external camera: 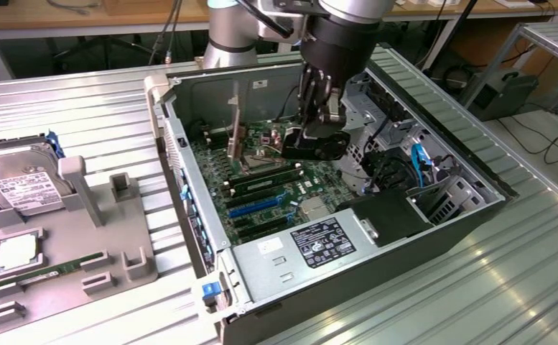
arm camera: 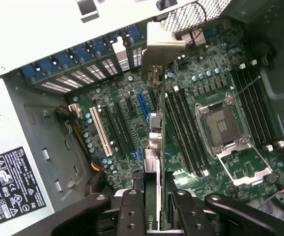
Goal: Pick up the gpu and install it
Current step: 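Insert the gpu into the slot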
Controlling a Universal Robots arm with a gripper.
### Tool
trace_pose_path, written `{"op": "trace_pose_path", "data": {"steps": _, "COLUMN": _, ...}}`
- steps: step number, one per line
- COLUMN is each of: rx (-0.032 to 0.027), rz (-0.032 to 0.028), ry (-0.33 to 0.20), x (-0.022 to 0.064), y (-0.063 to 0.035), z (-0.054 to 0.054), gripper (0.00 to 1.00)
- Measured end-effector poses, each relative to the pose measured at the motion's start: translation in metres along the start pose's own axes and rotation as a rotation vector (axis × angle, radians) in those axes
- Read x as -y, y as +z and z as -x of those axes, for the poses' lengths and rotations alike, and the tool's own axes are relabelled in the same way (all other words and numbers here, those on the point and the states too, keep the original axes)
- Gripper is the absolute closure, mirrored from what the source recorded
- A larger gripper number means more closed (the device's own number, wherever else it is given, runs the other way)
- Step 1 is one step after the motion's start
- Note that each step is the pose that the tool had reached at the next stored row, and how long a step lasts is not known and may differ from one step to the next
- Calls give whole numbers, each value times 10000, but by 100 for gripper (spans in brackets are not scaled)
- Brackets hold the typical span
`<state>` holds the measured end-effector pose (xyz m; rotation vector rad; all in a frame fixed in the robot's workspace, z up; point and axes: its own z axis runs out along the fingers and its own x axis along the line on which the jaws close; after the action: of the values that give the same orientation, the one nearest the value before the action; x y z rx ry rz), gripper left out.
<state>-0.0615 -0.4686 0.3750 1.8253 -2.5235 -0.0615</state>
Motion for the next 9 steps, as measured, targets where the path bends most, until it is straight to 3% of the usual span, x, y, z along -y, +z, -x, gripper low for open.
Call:
{"op": "trace_pose_path", "data": {"steps": 2, "rx": 58, "rz": 24, "ry": -313, "x": 1, "y": 10, "z": 0, "gripper": 74}}
{"op": "trace_pose_path", "data": {"steps": 3, "rx": 58, "rz": 27, "ry": -532, "x": 1, "y": 23, "z": 0, "gripper": 74}}
{"op": "trace_pose_path", "data": {"steps": 9, "rx": 0, "rz": 35, "ry": -1675, "x": 6, "y": 127, "z": 0, "gripper": 74}}
